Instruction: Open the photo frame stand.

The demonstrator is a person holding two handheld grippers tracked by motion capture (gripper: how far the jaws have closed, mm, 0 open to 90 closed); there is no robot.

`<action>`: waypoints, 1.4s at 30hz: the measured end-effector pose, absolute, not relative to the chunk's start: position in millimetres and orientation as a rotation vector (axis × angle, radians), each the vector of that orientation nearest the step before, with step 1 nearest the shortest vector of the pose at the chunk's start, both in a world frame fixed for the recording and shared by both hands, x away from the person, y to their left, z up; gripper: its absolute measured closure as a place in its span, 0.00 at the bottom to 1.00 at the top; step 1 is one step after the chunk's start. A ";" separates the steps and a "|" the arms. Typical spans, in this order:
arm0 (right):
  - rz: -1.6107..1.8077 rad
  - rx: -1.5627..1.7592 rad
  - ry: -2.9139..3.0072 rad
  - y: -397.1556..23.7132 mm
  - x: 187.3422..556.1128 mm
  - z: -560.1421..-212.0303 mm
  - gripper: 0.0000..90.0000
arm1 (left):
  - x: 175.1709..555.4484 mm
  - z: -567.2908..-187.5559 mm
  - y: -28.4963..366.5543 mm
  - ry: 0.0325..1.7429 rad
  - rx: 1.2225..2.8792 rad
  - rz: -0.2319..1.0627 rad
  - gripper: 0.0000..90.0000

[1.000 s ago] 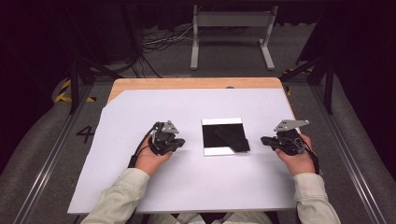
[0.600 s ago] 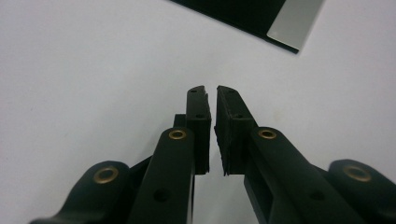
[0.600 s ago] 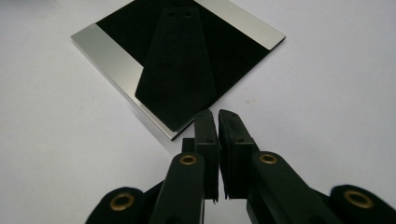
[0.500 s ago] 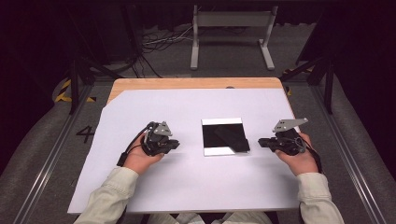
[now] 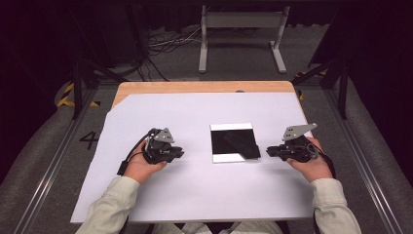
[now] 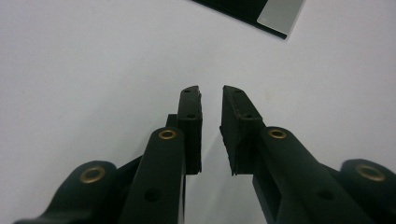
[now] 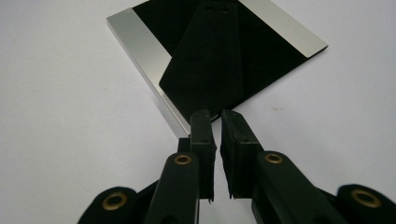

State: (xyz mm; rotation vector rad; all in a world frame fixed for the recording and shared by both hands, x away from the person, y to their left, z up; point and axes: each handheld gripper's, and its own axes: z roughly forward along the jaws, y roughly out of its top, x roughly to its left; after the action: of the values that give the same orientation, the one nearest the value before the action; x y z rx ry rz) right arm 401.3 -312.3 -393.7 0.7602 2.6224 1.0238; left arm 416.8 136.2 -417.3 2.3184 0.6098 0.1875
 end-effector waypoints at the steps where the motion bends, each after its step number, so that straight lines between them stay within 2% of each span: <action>1: 1.024 0.760 2.622 -312.3 401.3 -393.7 0.92 | 416.8 -417.3 136.2 0.610 2.318 0.188 0.86; 26: 0.788 0.719 2.796 -295.3 414.7 -413.4 0.95 | 411.3 -421.1 148.6 0.651 2.327 0.195 0.84; 42: 0.771 0.679 2.825 -287.9 414.8 -416.7 0.99 | 411.7 -422.7 147.0 0.647 2.327 0.189 0.82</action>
State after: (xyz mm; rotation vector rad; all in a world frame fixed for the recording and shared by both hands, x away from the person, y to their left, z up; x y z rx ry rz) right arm 414.8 -287.9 -416.7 0.6785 2.8247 0.7710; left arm 411.7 147.0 -422.7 2.3275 0.6473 0.1893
